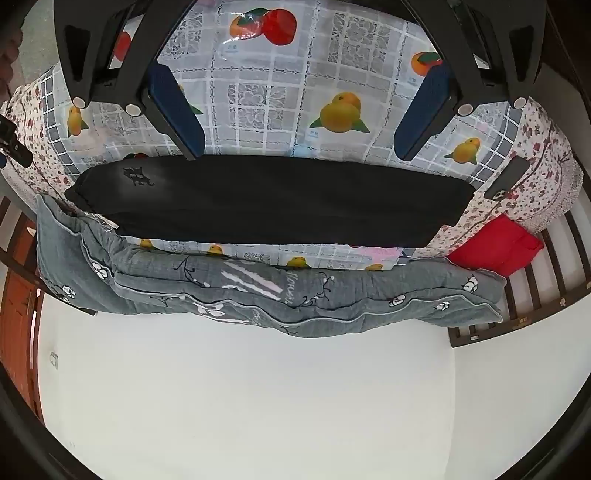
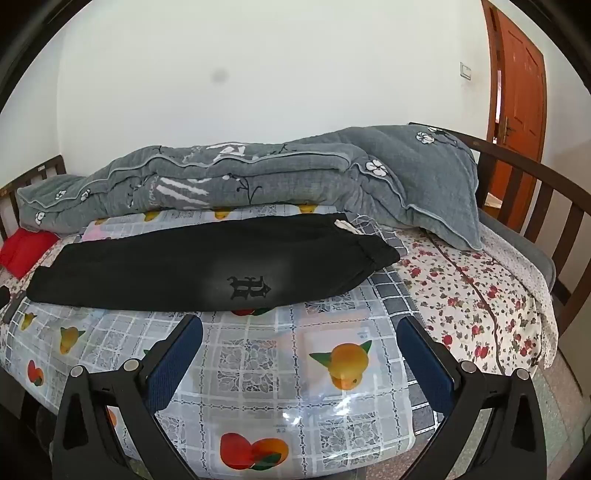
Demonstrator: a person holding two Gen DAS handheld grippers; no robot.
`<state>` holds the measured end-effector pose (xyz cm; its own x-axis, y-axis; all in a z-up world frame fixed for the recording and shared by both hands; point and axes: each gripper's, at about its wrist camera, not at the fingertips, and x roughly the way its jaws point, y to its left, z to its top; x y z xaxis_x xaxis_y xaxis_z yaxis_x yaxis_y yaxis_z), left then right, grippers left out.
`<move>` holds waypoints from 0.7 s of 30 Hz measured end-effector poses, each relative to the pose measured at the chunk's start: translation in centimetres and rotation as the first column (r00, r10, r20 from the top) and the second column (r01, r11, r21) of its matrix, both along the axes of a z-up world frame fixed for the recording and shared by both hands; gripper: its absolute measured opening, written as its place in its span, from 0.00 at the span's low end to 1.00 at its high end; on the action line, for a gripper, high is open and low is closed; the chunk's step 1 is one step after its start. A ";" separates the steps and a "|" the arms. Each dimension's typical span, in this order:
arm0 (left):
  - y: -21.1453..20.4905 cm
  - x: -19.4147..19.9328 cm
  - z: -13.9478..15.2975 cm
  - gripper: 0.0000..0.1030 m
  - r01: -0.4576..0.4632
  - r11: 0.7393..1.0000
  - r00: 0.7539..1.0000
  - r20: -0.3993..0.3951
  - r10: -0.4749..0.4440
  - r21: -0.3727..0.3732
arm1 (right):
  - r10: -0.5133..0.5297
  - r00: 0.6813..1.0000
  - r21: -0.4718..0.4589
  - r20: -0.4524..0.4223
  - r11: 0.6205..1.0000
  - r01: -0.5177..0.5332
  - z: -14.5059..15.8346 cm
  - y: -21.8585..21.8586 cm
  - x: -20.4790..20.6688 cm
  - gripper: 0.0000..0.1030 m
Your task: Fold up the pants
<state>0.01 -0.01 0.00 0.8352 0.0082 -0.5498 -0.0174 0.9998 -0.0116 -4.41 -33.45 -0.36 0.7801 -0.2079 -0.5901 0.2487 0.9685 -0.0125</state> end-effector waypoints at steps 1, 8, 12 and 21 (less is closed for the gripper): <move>0.0 0.0 0.0 1.00 -0.004 1.000 1.000 0.004 0.004 -0.001 | 0.001 1.000 0.000 0.001 1.000 -0.001 0.0 0.1 0.0 1.00; -0.6 -0.2 0.1 1.00 -0.006 1.000 1.000 0.018 0.006 -0.002 | -0.003 1.000 -0.004 -0.001 1.000 0.003 0.1 -0.2 -0.1 1.00; -0.3 -0.1 0.2 1.00 -0.006 1.000 1.000 0.014 0.006 -0.014 | -0.004 1.000 -0.007 0.001 1.000 0.004 0.0 0.1 0.0 1.00; -0.5 -0.2 0.1 1.00 0.006 1.000 1.000 0.011 -0.006 -0.024 | -0.002 1.000 -0.009 0.000 1.000 0.002 0.2 0.4 -0.1 1.00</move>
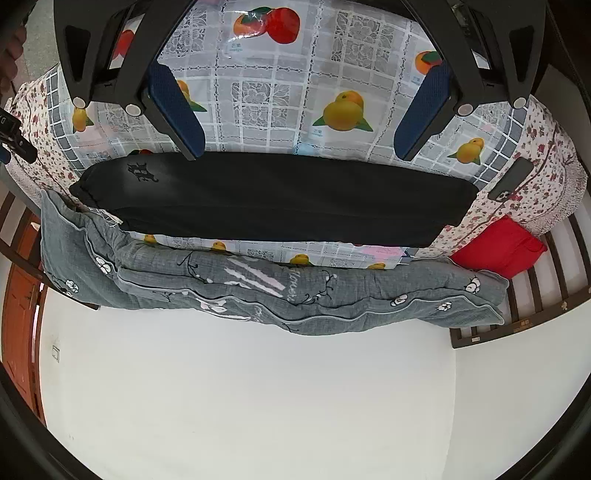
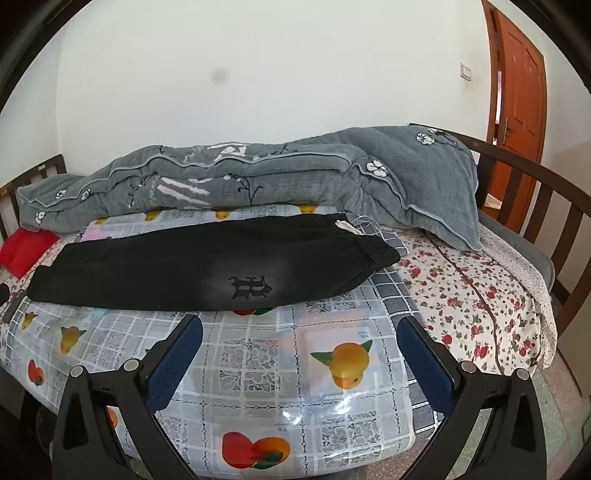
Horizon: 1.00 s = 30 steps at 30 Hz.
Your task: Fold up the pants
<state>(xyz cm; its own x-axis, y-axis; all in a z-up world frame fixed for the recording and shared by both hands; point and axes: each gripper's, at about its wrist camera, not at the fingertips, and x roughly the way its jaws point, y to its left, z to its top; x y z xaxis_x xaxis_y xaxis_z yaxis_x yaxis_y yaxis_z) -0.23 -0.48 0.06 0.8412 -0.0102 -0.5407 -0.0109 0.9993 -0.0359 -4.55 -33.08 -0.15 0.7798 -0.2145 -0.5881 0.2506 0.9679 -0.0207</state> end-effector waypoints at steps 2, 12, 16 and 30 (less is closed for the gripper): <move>-0.1 0.0 0.0 1.00 0.000 1.000 1.000 0.000 0.000 0.000 | 0.001 1.000 0.000 0.000 1.000 -0.001 0.0 0.0 0.0 1.00; 0.0 0.0 0.0 1.00 0.005 1.000 1.000 -0.004 -0.005 -0.007 | 0.001 1.000 -0.003 -0.002 1.000 -0.001 0.2 0.4 0.0 1.00; -0.2 0.0 0.0 1.00 0.006 1.000 1.000 -0.004 -0.006 -0.008 | 0.002 1.000 -0.004 -0.001 1.000 -0.002 0.3 0.3 0.0 1.00; -0.1 0.1 0.2 1.00 0.009 1.000 1.000 -0.005 -0.009 -0.009 | 0.001 1.000 0.004 0.005 1.000 -0.001 0.5 0.3 -0.1 1.00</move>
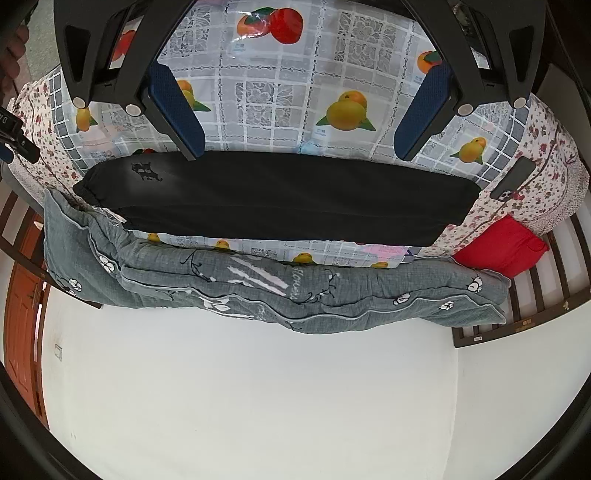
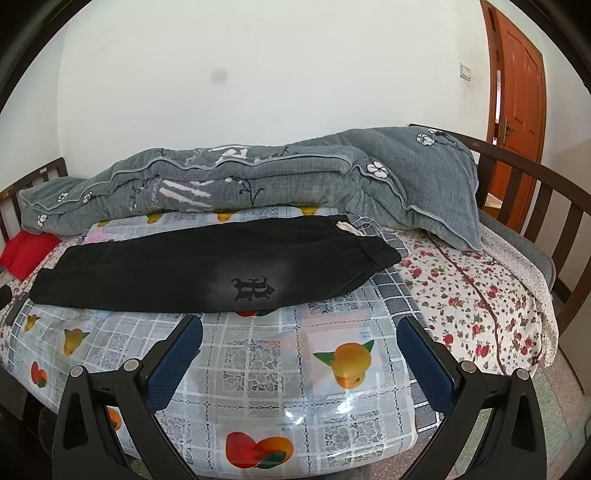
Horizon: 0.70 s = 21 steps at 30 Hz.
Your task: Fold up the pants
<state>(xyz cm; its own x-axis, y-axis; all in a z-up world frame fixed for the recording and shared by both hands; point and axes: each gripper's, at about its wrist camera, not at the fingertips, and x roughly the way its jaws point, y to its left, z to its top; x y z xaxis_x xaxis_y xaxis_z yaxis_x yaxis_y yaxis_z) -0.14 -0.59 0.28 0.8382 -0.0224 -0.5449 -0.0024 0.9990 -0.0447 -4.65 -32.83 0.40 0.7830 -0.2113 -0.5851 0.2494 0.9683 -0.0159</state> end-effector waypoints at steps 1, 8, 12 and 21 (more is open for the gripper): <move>-0.1 0.0 0.0 1.00 0.001 1.000 1.000 0.000 -0.001 0.002 | 0.000 1.000 -0.002 0.001 1.000 0.000 0.0 0.0 0.0 1.00; -0.1 0.0 0.1 1.00 0.002 1.000 1.000 0.002 -0.002 0.001 | 0.002 1.000 -0.003 0.009 1.000 -0.002 0.2 -0.1 -0.3 1.00; -0.1 0.0 0.1 1.00 0.001 1.000 1.000 0.002 -0.001 0.001 | 0.000 1.000 -0.003 0.012 1.000 0.000 0.2 0.0 -0.3 1.00; -0.2 -0.1 0.4 1.00 0.002 1.000 1.000 0.003 -0.002 -0.001 | 0.000 1.000 -0.006 0.016 1.000 0.000 0.5 0.1 -0.5 1.00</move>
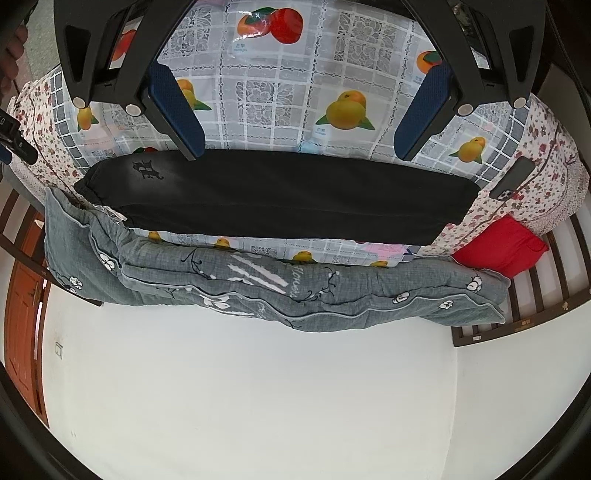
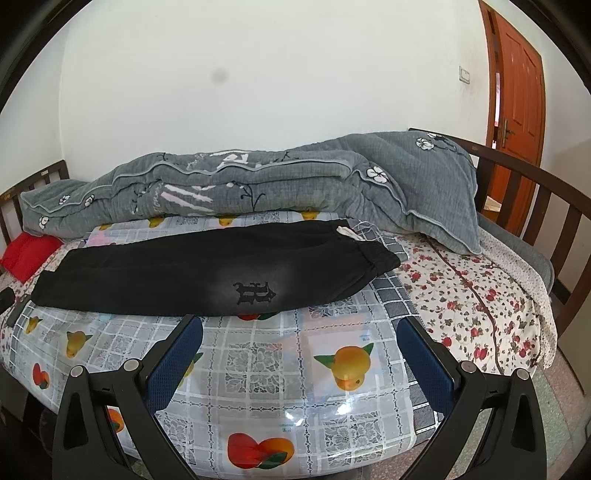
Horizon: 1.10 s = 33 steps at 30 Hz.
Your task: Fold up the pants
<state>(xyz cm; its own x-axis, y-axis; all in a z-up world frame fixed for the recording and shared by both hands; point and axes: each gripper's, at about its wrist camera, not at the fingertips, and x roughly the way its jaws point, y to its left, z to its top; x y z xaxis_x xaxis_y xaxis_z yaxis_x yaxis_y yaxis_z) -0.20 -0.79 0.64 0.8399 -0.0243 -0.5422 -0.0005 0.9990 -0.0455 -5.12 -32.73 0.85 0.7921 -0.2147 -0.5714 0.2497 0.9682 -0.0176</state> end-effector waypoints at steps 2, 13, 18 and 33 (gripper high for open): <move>-0.1 0.0 0.1 1.00 0.001 1.000 1.000 -0.001 -0.001 -0.001 | -0.001 1.000 -0.002 0.000 1.000 0.001 0.1 0.1 0.0 1.00; -0.1 0.1 0.5 1.00 0.001 1.000 1.000 0.002 -0.001 -0.003 | 0.001 1.000 -0.009 0.006 1.000 -0.001 0.4 0.3 -0.1 1.00; -0.3 0.1 0.7 1.00 -0.002 1.000 1.000 0.007 0.002 -0.005 | 0.001 1.000 -0.009 0.011 1.000 -0.001 0.6 0.5 0.0 1.00; 0.8 4.4 -2.9 1.00 0.007 1.000 1.000 -0.010 -0.007 -0.031 | 0.010 1.000 -0.025 0.010 1.000 -0.010 -2.1 0.8 2.7 1.00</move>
